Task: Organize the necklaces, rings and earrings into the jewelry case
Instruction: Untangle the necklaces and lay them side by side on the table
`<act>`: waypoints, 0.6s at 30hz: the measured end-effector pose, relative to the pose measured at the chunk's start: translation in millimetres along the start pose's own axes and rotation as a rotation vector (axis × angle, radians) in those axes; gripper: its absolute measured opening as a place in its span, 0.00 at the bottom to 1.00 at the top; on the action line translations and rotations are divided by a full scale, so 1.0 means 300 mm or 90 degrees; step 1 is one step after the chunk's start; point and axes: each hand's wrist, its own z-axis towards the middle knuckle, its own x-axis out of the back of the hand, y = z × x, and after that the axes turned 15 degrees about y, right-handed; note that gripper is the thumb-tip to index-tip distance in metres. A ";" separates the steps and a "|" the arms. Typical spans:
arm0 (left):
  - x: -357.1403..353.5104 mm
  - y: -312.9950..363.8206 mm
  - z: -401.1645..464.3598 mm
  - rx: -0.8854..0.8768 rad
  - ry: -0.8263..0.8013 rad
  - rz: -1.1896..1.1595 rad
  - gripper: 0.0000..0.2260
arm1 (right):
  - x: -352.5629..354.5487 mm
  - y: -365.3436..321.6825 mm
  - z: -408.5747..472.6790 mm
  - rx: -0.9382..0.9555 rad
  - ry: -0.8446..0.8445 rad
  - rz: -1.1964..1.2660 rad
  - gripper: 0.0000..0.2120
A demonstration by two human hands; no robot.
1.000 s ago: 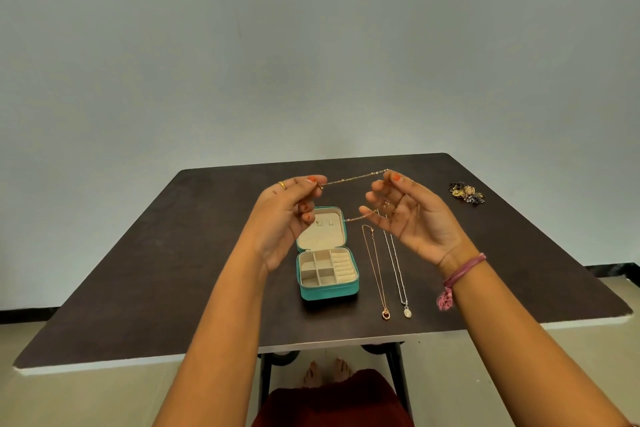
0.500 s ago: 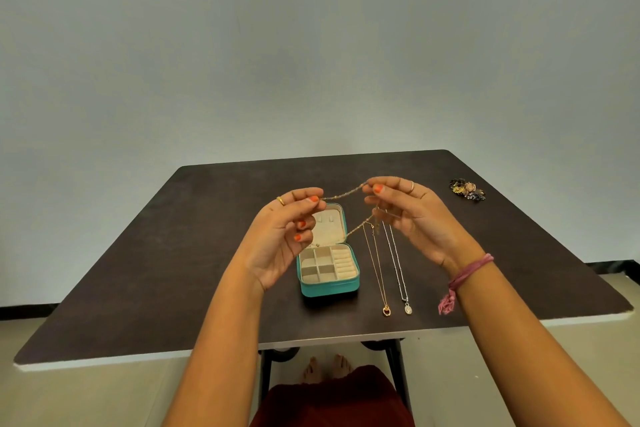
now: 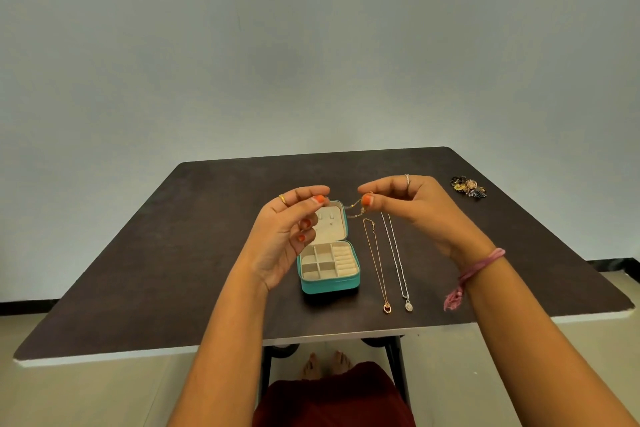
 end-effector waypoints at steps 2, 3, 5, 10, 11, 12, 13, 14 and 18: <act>0.008 0.003 0.002 -0.002 0.020 -0.032 0.08 | 0.007 0.015 0.010 0.040 0.046 -0.071 0.07; 0.012 0.004 0.002 -0.004 0.029 -0.039 0.08 | 0.011 0.022 0.014 0.063 0.062 -0.115 0.07; 0.018 0.004 0.003 -0.015 0.041 -0.013 0.09 | 0.019 0.026 0.014 0.076 0.067 -0.133 0.07; 0.018 0.001 -0.008 -0.032 0.030 0.059 0.09 | 0.031 0.015 0.003 0.067 0.032 -0.109 0.07; 0.018 -0.003 -0.008 -0.033 0.027 0.066 0.09 | 0.032 0.014 0.002 0.048 0.032 -0.087 0.07; 0.016 -0.006 -0.008 -0.035 0.023 0.070 0.09 | 0.032 0.012 0.000 0.025 0.031 -0.054 0.07; 0.015 -0.007 -0.010 -0.039 0.021 0.073 0.09 | 0.033 0.013 -0.001 0.014 0.026 -0.045 0.07; 0.013 -0.009 -0.010 -0.042 0.020 0.075 0.09 | 0.037 0.016 -0.001 0.016 0.025 -0.066 0.07; 0.009 -0.004 -0.015 -0.052 0.007 0.074 0.10 | 0.049 0.019 -0.005 0.002 -0.003 -0.084 0.06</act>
